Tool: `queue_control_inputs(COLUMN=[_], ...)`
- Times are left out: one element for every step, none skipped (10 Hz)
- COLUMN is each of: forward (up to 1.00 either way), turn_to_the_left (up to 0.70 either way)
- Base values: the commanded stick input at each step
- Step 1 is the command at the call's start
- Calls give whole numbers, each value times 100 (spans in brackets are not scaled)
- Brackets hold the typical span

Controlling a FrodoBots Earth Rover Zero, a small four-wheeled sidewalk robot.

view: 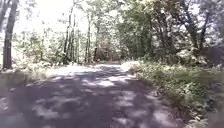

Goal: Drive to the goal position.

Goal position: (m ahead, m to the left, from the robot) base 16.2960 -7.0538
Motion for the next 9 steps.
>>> queue_control_inputs(forward=[45,45,45,45,45,45,45,45,45], turn_to_the_left=[0,0,0,0,0,0,0,0,0])
